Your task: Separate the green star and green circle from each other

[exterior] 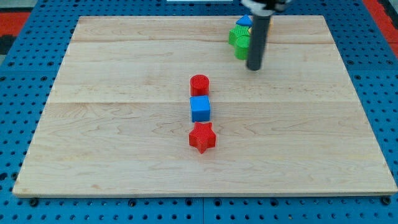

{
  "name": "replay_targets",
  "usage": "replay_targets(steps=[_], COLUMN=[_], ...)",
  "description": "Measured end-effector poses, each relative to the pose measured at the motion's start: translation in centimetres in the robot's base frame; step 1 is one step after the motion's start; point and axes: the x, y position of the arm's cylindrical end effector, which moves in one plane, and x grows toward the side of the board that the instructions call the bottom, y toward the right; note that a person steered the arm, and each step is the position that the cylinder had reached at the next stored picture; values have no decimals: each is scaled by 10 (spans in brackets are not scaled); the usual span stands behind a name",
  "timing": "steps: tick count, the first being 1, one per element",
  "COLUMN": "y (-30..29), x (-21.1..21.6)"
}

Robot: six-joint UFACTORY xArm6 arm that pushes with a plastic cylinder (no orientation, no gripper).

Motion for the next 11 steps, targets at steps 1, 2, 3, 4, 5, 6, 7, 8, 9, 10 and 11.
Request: replay_targets(steps=[1, 2, 3, 4, 5, 6, 7, 8, 9, 10, 11], y=[15, -8, -31, -31, -21, -21, -21, -32, -45, -72, -95], x=[-11, -13, -18, -26, -44, -57, -58, -60, -67, -68, -68])
